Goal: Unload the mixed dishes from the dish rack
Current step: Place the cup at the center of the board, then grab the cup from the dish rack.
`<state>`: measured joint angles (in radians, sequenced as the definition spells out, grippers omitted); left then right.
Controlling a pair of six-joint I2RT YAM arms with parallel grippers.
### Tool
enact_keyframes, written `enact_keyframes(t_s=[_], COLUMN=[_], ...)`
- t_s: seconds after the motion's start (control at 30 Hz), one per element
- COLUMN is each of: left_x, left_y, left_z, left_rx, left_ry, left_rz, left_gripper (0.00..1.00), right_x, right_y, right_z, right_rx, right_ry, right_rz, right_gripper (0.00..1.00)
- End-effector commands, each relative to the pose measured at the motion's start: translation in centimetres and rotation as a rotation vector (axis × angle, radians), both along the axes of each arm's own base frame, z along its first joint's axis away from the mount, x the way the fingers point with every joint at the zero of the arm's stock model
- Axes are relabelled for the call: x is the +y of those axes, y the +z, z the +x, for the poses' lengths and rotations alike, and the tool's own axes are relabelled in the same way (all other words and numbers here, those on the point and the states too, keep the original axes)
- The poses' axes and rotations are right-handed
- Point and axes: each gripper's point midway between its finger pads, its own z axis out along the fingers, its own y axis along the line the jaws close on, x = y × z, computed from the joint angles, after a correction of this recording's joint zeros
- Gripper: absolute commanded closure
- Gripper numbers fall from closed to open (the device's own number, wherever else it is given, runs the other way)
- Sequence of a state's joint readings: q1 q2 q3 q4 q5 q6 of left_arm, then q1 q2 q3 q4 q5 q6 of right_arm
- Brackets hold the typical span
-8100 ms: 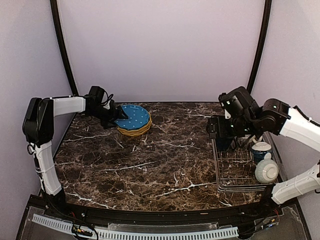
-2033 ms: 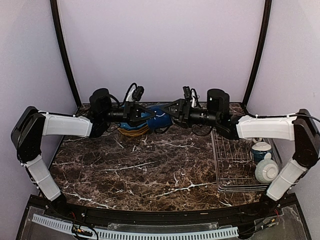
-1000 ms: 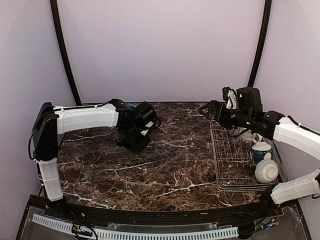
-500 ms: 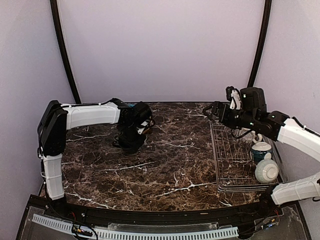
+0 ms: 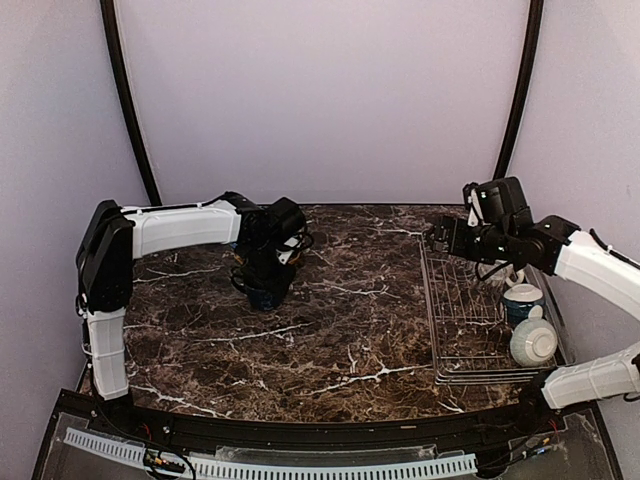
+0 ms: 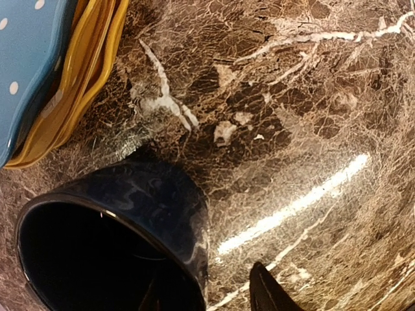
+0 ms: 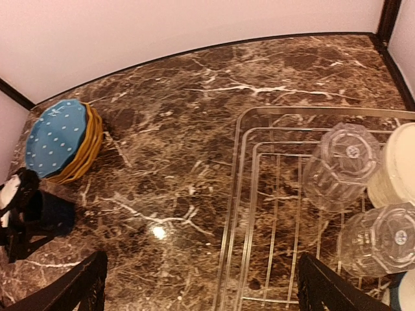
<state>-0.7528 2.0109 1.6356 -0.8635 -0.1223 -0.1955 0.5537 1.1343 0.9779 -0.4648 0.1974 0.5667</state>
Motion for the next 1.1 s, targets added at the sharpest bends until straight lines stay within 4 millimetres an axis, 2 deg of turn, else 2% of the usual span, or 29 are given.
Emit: enact_keyframes(t_s=[0.0, 0.2, 0.3, 0.33, 0.4, 0.43, 0.47, 0.5, 0.53, 0.67, 0.77, 0.87, 1.07], left_x=[-0.8, -1.8, -2.0, -2.3, -2.3, -2.4, -2.3, -2.4, -2.1, -1.3, -0.7, -0.3, -0.7], left_y=[2.3, 6.3, 8.9, 9.8, 12.8, 13.0, 14.7, 14.8, 16.2, 18.1, 19.3, 19.7, 19.6], left_z=[-0.4, -0.2, -0.6, -0.4, -0.6, -0.7, -1.0, -1.1, -1.4, -2.0, -2.0, -2.1, -2.2], left_rx=[-0.009, -0.124, -0.197, -0.230, -0.314, -0.330, -0.365, -0.387, -0.423, -0.508, -0.568, -0.590, -0.568], left_ry=[-0.018, -0.052, -0.072, -0.077, -0.085, -0.095, -0.103, -0.109, -0.112, -0.109, -0.094, -0.087, -0.092], left_rz=[-0.072, -0.216, -0.307, -0.340, -0.418, -0.448, -0.488, -0.511, -0.539, -0.599, -0.624, -0.630, -0.641], left_gripper=[0.50, 0.33, 0.29, 0.29, 0.27, 0.26, 0.26, 0.25, 0.25, 0.24, 0.22, 0.20, 0.20], right_x=[-4.3, -9.4, -11.5, -12.0, -13.0, -13.4, -13.7, -14.0, -14.2, -14.4, -14.9, -15.1, -15.8], right_y=[-1.3, -3.5, -4.6, -5.1, -6.0, -6.4, -6.7, -7.1, -7.4, -8.6, -9.3, -9.9, -11.8], right_z=[0.6, 0.5, 0.4, 0.4, 0.5, 0.5, 0.6, 0.7, 0.9, 1.9, 2.7, 3.2, 3.4], right_rx=[0.056, 0.177, 0.252, 0.280, 0.331, 0.347, 0.361, 0.371, 0.378, 0.386, 0.389, 0.395, 0.431], right_ry=[-0.113, -0.205, -0.236, -0.239, -0.247, -0.248, -0.253, -0.257, -0.254, -0.242, -0.246, -0.249, -0.265], right_rz=[-0.132, -0.298, -0.384, -0.397, -0.403, -0.403, -0.403, -0.402, -0.394, -0.344, -0.330, -0.333, -0.365], right_gripper=[0.01, 0.02, 0.04, 0.04, 0.02, 0.01, 0.01, 0.01, 0.01, 0.01, 0.09, 0.15, 0.16])
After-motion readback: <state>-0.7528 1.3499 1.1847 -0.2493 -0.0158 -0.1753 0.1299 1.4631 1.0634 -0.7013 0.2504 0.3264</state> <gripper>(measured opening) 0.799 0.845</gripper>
